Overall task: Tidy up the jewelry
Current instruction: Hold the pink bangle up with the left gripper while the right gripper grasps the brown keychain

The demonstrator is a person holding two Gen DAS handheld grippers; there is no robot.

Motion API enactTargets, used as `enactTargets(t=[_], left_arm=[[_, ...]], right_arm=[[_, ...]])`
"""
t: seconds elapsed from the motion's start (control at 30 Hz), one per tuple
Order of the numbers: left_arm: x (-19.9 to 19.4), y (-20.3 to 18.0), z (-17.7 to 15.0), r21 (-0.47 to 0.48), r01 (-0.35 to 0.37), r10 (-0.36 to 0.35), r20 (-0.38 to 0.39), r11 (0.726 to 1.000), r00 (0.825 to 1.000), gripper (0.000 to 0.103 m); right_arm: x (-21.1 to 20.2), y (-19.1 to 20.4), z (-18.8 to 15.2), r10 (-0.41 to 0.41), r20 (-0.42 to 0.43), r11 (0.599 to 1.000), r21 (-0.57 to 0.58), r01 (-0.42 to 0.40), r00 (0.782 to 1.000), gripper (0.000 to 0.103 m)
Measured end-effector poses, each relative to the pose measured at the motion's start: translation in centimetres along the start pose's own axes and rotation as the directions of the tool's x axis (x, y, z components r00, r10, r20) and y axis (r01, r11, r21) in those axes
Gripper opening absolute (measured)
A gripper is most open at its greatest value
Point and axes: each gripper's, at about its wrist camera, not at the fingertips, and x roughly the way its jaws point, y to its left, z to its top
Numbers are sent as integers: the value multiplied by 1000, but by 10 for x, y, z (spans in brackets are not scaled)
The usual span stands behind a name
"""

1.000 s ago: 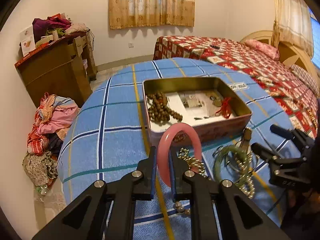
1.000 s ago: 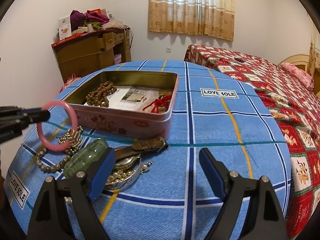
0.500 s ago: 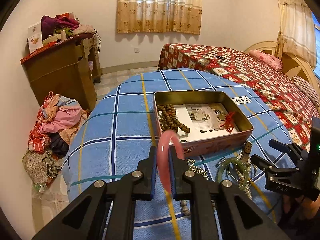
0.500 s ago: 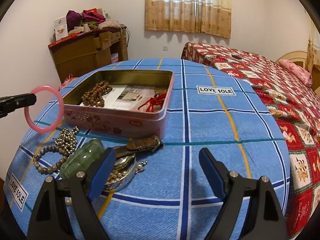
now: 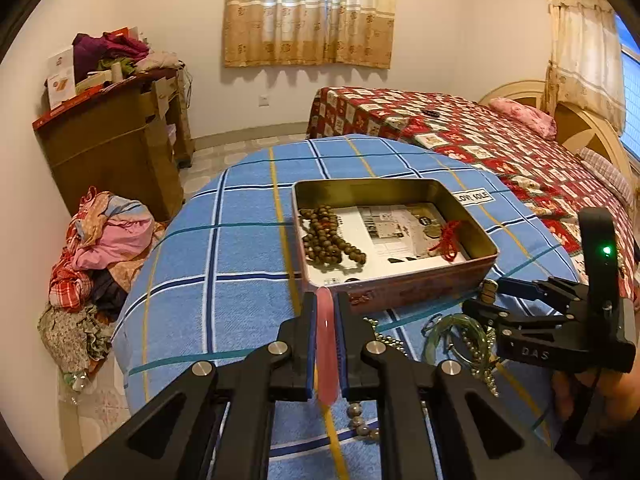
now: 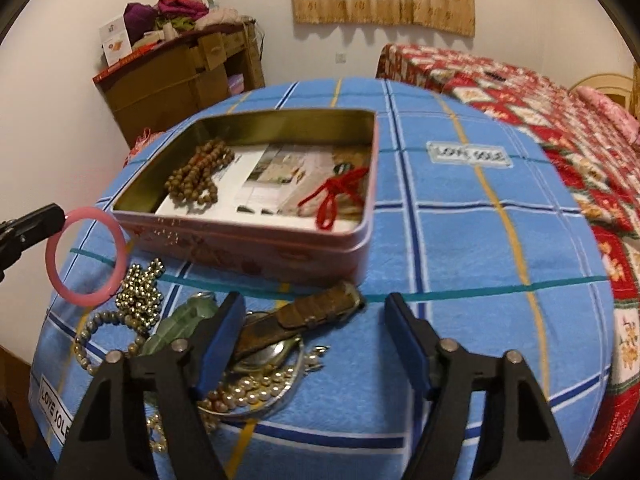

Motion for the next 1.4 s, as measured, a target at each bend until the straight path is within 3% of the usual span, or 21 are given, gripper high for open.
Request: enactTargets(t=[0.07, 0.2, 0.33, 0.4, 0.43, 0.47, 0.97, 1.0, 1.03, 1.4], left_arm=[[1, 1, -1, -5, -7, 7, 8, 1000, 1000, 10], [28, 1, -14, -24, 1, -3, -114, 1000, 993, 10], [42, -3, -26, -21, -3, 0, -148, 1000, 989, 10], [43, -5, -29, -17, 4, -6, -149, 1000, 989, 10], [42, -5, -29, -13, 3, -5, -146, 1000, 989, 9], [39, -5, -27, -19, 6, -8, -135, 1000, 991, 9], [7, 2, -3, -21, 16, -16, -38, 1000, 999, 9], [6, 1, -2, -17, 16, -17, -35, 1000, 999, 9], [4, 0, -2, -16, 17, -17, -33, 1000, 999, 9], [-8, -3, 6, -10, 28, -28, -6, 1000, 1000, 9]], right_arm=[[0, -1, -1, 15, -5, 1000, 7, -15, 1000, 66], [0, -2, -3, 22, -12, 1000, 12, -21, 1000, 62], [-1, -3, -3, 26, -8, 1000, 12, -26, 1000, 61], [-3, -4, -3, 17, 7, 1000, 16, -17, 1000, 52], [-5, -6, -3, 21, 17, 1000, 22, -21, 1000, 40], [-5, -6, -3, 28, 23, 999, 25, -28, 999, 39], [-31, 4, -6, 55, 106, 998, -48, -50, 993, 33], [-32, 3, -5, 63, 111, 997, -45, -59, 992, 20], [-34, 3, -4, 59, 119, 998, -45, -54, 991, 19], [-40, 1, -2, 52, 136, 997, -57, -44, 989, 17]])
